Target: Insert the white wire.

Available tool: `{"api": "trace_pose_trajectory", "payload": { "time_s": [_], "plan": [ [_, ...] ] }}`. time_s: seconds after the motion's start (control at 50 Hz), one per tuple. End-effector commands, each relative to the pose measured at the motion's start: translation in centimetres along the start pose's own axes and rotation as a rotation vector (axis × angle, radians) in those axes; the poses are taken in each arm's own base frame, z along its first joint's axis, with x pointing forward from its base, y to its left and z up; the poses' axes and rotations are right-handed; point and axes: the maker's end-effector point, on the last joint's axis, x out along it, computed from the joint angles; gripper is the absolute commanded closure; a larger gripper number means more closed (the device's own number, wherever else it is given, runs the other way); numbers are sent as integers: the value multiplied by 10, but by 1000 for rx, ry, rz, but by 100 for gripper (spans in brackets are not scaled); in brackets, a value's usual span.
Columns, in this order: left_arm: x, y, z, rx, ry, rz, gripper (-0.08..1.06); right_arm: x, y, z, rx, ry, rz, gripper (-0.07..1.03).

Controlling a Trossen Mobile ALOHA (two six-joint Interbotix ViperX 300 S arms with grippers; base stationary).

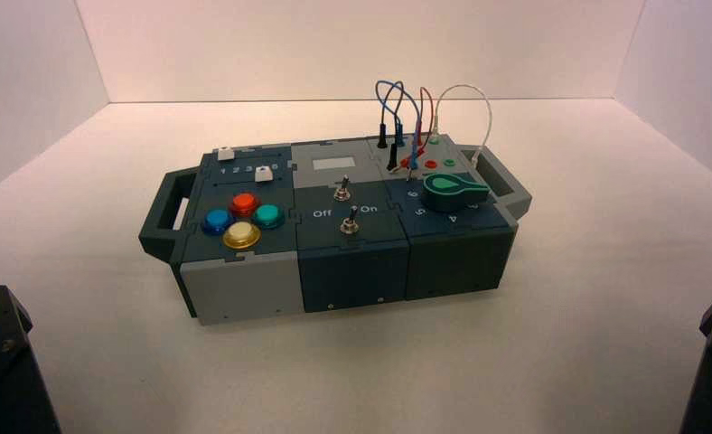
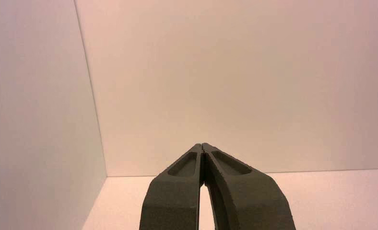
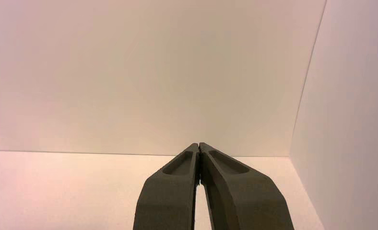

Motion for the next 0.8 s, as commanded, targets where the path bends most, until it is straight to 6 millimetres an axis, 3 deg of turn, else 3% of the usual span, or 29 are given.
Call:
{"api": "trace_pose_trajectory", "payload": {
  "time_s": [0.02,0.6,0.8],
  "plan": [
    [2,-1,14,6,-31,-4,101,2,1,17,0,-38,3,99],
    [3,-2,13,2,-20,-8,101,1,1,19,-2,-37,3,99],
    [4,-20,4,-24,68,-76,101,1,15,18,2,-1,55,99]
  ]
}}
